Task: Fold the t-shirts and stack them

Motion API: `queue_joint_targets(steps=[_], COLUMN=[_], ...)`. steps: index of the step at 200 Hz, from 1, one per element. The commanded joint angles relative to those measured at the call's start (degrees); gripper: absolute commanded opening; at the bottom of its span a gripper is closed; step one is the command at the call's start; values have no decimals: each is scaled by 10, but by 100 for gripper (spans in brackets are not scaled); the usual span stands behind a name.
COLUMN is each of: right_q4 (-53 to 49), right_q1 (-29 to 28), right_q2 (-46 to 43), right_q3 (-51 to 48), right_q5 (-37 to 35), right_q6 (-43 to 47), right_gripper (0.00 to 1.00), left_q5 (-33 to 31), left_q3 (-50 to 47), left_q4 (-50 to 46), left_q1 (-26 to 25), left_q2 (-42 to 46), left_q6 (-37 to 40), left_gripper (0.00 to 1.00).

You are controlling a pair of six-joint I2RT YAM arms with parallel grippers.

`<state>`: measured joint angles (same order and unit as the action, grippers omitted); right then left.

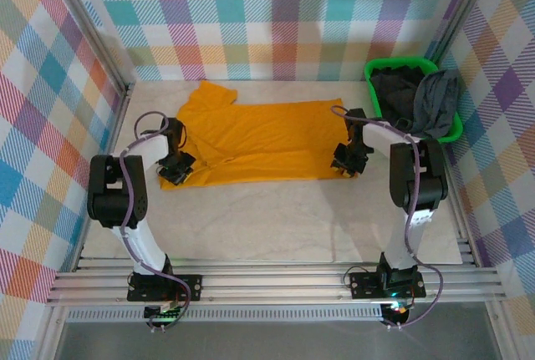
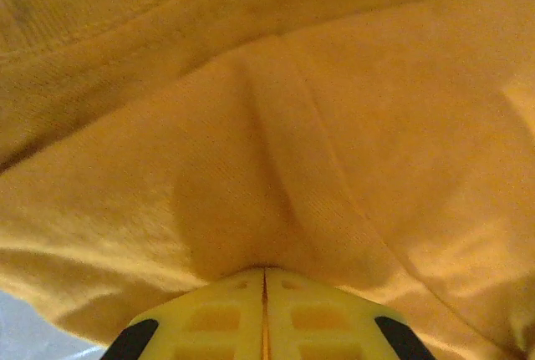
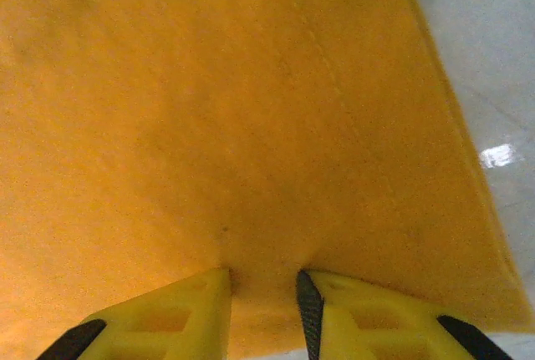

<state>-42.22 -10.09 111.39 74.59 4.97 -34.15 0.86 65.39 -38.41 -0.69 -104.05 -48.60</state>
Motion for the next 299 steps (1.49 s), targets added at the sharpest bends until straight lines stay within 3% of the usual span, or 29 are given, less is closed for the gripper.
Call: queue_joint_targets(steps=[1,72,123,149,163,196,220,240,267,299], right_q4=[-35,-99,-119,-131,-139,-161,-90,-23,21,33], right_q1=[2,-29,-110,-138,-140,-142,-142,-142,-142,-142], right_q2=[5,-102,-217,-242,-260,-336,-401,-396,-359,-351], right_q3=[-15,-166,-293,-308,-297,-252,-249,-243,-215,-200], right_q5=[-22,-28,-6,-24,-33,-53,5,92,183,190], right_q6=[18,-7,-62,-76,-78,-79,-47,-18,-7,-17], right_gripper=[32,35,38,39,39,43,53,58,58,60], left_q5=[-27,-9,-26,-24,-32,-54,15,68,51,57], left_q3=[-39,-224,-306,-344,-327,-233,-216,-224,-226,-243], left_q4=[-3,-25,-93,-91,-103,-153,-119,-84,-80,-39], left_q1=[7,2,2,2,2,-20,-52,-92,-130,-150], left_q2=[26,175,298,347,364,411,410,372,340,317], left_q6=[-17,-12,-14,-9,-4,-12,-52,-100,-136,-153], left_gripper=[9,8,8,12,16,37,48,52,54,56])
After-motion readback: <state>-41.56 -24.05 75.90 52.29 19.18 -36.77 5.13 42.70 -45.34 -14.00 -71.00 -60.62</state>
